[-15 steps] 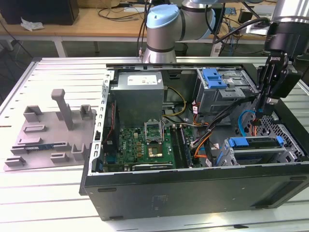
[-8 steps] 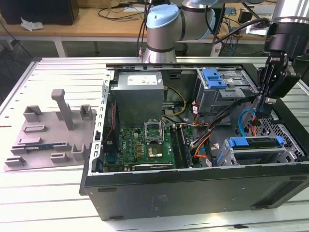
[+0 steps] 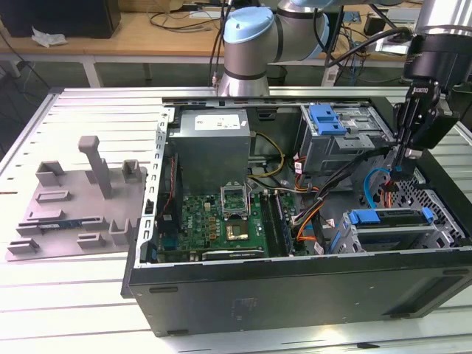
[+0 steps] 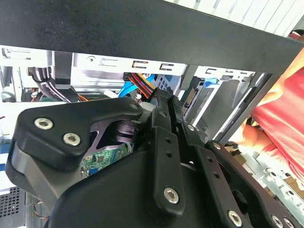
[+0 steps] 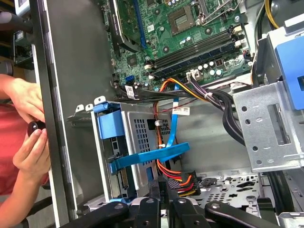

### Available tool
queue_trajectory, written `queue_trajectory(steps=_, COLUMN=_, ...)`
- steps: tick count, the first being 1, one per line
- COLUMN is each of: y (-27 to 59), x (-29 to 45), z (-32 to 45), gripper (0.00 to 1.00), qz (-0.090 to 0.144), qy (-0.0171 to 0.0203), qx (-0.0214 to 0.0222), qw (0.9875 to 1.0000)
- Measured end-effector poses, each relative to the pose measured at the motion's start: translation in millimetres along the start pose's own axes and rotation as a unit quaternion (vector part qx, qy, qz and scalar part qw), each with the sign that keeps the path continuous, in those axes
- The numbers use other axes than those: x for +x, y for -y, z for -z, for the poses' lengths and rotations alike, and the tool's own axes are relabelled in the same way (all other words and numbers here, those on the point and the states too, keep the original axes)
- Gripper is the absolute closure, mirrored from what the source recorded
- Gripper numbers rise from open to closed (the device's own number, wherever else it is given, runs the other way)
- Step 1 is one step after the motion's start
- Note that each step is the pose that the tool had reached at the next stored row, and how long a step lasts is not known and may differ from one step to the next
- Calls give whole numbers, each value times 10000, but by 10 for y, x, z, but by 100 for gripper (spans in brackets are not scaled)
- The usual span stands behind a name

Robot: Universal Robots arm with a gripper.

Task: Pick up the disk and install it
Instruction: 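Insert the first disk wire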

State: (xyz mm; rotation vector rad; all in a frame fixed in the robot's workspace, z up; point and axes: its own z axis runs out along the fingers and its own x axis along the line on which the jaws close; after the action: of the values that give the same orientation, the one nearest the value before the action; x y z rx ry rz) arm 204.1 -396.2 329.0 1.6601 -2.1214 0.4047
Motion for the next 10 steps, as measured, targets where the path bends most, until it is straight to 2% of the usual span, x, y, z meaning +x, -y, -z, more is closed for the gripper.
queue_trajectory(steps=2, y=-7, x=3, z=1, gripper=83, qz=-1, qy=-3, qx=1, qw=10000)
queue_trajectory(steps=3, y=-14, x=21, z=30, gripper=83, qz=-1, qy=-3, qx=0, qw=10000)
queue_trajectory(steps=4, y=-24, x=47, z=59, gripper=83, qz=-1, qy=-3, qx=1, qw=10000)
queue_trajectory(steps=5, y=-37, x=108, z=66, gripper=83, qz=-3, qy=2, qx=5, qw=10000)
queue_trajectory(steps=10, y=-23, x=227, z=53, gripper=83, qz=3, qy=35, qx=12, qw=10000)
